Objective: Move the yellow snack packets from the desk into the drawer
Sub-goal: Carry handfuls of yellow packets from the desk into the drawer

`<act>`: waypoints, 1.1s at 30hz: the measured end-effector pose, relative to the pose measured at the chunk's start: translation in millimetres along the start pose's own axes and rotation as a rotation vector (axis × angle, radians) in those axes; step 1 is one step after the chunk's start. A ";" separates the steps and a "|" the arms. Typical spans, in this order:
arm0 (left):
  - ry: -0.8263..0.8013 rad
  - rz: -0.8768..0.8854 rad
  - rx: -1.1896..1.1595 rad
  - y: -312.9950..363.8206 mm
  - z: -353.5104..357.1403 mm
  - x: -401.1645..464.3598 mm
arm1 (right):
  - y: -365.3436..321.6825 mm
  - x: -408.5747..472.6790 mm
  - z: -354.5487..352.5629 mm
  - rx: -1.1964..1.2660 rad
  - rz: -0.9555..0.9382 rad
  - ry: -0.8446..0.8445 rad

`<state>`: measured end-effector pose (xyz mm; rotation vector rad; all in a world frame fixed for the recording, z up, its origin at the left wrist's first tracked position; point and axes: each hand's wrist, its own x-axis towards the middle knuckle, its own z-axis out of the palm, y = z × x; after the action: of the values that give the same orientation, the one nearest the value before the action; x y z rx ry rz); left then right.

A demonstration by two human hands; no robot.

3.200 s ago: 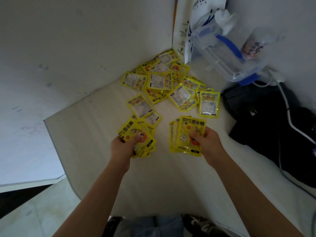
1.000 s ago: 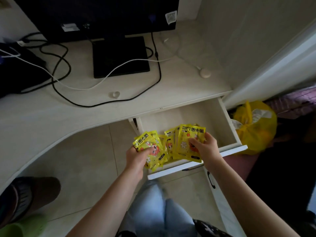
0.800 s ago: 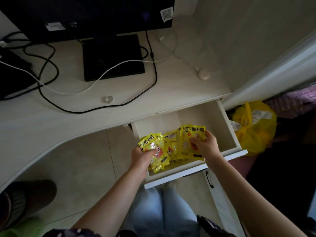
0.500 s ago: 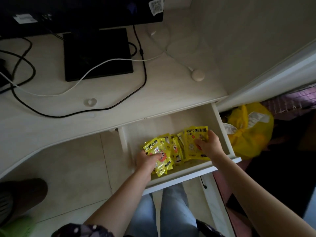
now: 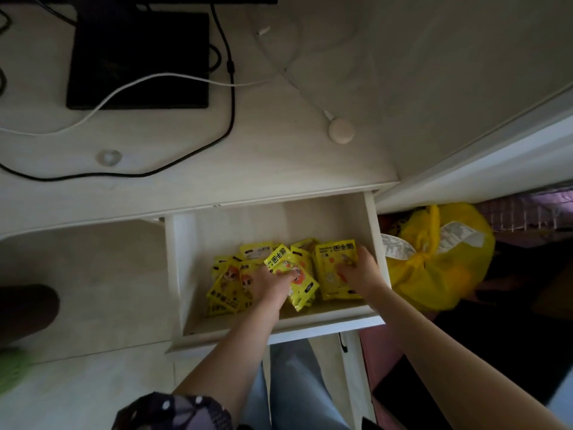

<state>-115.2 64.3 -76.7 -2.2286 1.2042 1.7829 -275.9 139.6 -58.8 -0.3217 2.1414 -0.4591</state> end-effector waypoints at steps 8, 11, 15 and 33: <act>-0.020 0.204 0.306 -14.5 -2.1 -7.4 | 9.5 -0.4 -7.0 -0.256 -0.023 -0.048; -0.016 0.249 0.314 -14.7 -13.1 -16.6 | 6.4 -10.7 -11.4 -0.301 -0.052 -0.052; 0.013 0.298 0.294 -12.2 -30.0 -28.8 | -0.8 -24.7 -18.5 -0.329 -0.133 -0.047; 0.446 0.399 0.016 -99.9 -150.1 -98.9 | -77.4 -117.8 61.4 -0.697 -0.765 -0.258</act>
<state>61.3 114.9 15.9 -2.6095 1.8475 1.3907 -154.2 103.6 28.0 -1.5290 1.7972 -0.0498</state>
